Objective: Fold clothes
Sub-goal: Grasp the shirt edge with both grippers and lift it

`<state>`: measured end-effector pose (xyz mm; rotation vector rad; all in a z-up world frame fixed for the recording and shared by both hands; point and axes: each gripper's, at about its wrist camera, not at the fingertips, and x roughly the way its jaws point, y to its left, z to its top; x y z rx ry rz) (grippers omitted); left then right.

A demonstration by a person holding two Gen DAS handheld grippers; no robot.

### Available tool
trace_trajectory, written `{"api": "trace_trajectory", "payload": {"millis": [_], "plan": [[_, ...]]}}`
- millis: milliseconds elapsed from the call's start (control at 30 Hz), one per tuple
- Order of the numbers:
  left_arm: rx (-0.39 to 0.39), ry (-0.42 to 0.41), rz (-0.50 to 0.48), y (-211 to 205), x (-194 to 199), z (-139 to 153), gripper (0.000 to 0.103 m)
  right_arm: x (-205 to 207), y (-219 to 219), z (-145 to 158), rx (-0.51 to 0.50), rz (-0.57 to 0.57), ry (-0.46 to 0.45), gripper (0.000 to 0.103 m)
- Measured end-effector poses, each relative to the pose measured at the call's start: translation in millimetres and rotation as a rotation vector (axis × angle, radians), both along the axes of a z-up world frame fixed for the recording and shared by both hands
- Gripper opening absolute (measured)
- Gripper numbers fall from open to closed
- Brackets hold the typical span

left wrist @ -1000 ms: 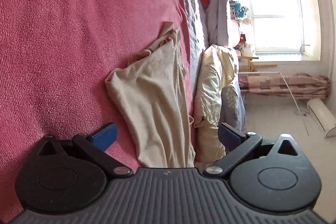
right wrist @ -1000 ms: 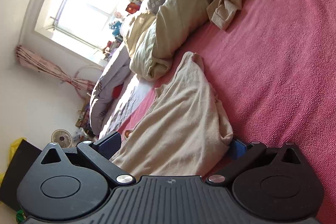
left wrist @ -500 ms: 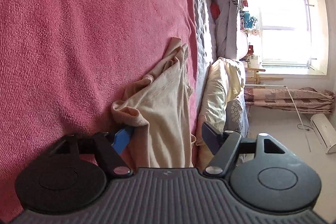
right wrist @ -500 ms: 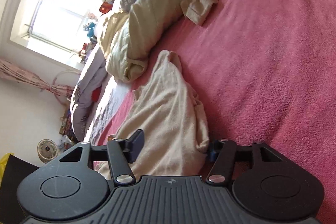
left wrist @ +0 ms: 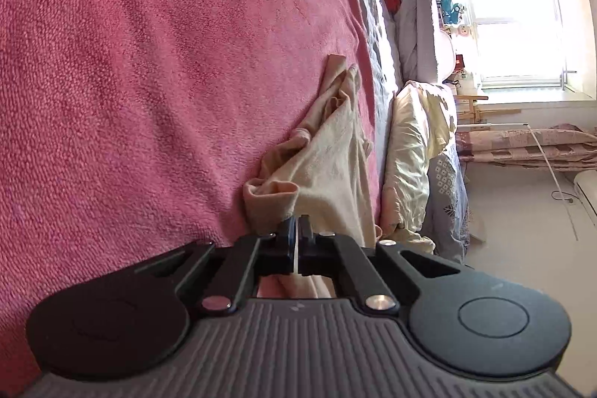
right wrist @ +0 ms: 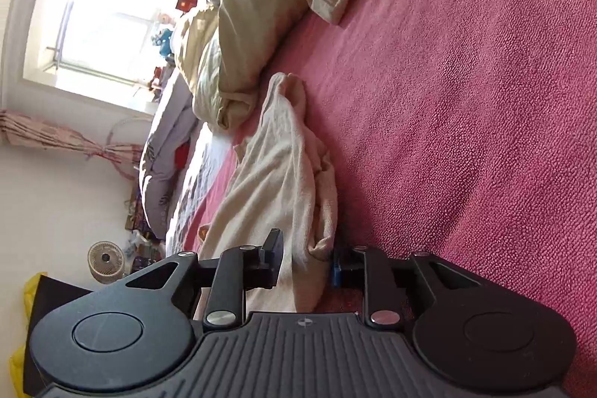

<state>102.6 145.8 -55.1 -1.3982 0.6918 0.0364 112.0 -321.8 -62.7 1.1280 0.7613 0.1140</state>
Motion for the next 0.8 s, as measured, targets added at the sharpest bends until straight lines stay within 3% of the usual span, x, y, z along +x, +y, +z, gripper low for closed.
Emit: {"api": "trace_trajectory", "payload": {"millis": [100, 133, 167, 233, 367, 433, 633, 700, 767, 800], "plan": [[-0.048, 0.003, 0.008, 2.9, 0.6, -5.8, 0.012, 0.8, 3.0, 4.6, -0.020, 0.021, -0.010, 0.033], [-0.052, -0.009, 0.005, 3.8, -0.7, -2.6, 0.022, 1.1, 3.7, 6.3, -0.023, 0.033, -0.017, 0.037], [-0.056, -0.021, 0.001, 4.7, -2.0, 0.5, 0.039, 1.4, 4.4, 8.0, -0.026, 0.046, -0.024, 0.041], [-0.061, -0.044, -0.005, 6.4, -4.7, 7.0, 0.056, 0.9, 5.3, 10.7, -0.033, 0.062, -0.035, 0.044], [0.103, 0.002, -0.012, -0.3, -12.1, 29.0, 0.073, -1.2, 6.6, 11.3, -0.045, 0.064, -0.049, 0.044], [0.171, 0.040, -0.029, -4.0, -11.3, 35.5, 0.073, -2.7, 7.3, 12.0, -0.056, 0.071, -0.058, 0.044], [0.192, 0.006, -0.039, 0.2, 8.7, 32.9, 0.069, -2.8, 5.7, 11.1, -0.052, 0.075, -0.065, 0.044], [0.213, 0.012, -0.045, 3.3, 17.7, 32.4, 0.059, -2.9, 5.3, 10.5, -0.050, 0.075, -0.066, 0.044], [0.264, 0.052, -0.082, 5.3, 27.3, 30.2, 0.018, -2.6, 5.5, 10.5, -0.051, 0.072, -0.063, 0.044], [0.272, 0.066, -0.096, 5.8, 29.7, 27.6, 0.013, -2.2, 5.9, 10.7, -0.055, 0.071, -0.060, 0.044]]}}
